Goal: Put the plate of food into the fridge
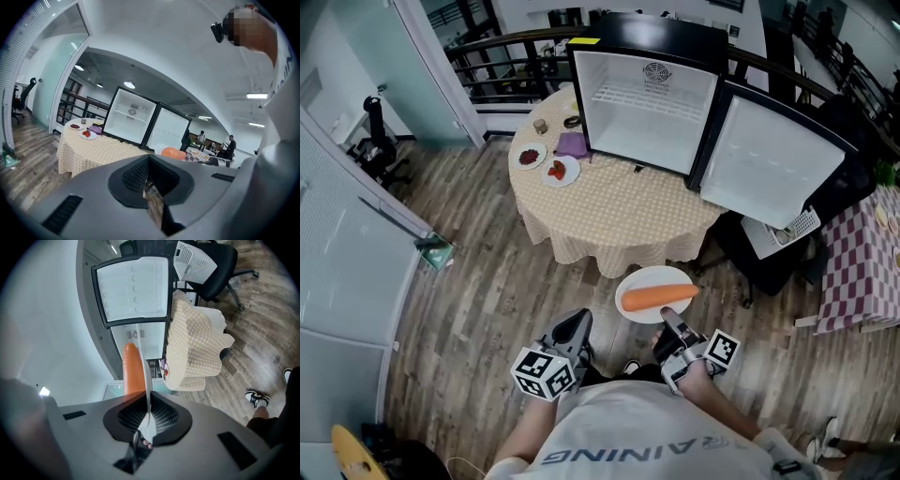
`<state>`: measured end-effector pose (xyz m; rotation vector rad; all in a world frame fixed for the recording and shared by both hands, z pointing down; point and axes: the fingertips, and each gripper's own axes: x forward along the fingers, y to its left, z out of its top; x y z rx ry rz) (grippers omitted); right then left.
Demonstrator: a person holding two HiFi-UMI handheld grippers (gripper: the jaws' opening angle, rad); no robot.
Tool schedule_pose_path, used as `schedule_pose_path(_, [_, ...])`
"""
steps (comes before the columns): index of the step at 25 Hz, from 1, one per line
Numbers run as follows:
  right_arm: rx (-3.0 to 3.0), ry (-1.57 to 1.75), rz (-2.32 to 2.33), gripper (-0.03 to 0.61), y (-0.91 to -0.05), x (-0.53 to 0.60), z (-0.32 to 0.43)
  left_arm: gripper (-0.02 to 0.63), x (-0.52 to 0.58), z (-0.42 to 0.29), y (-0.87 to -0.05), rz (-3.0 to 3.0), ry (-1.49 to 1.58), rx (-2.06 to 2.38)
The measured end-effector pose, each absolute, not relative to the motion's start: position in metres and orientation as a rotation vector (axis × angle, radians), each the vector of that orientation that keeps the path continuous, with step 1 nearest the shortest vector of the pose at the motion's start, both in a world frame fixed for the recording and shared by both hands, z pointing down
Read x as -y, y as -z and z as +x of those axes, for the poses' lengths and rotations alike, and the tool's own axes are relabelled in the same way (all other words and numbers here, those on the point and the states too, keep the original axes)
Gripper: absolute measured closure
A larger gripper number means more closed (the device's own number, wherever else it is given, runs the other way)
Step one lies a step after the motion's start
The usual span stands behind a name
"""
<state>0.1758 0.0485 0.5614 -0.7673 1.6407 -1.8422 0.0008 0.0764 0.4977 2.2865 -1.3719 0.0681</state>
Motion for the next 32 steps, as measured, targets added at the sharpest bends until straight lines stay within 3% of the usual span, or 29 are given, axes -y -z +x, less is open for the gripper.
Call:
schedule_pose_path(9, [-1.609,1.767,-0.843,0.543,-0.557,0.012,0.161,0.609,-0.003,-0.016,-0.5,2.352,-0.054,1.262])
schedule_pose_path(32, [-1.518,1.635,-1.028,0.543,-0.54,0.123,0.033,0.609,0.138,-0.156,-0.499,2.422,-0.058,1.031])
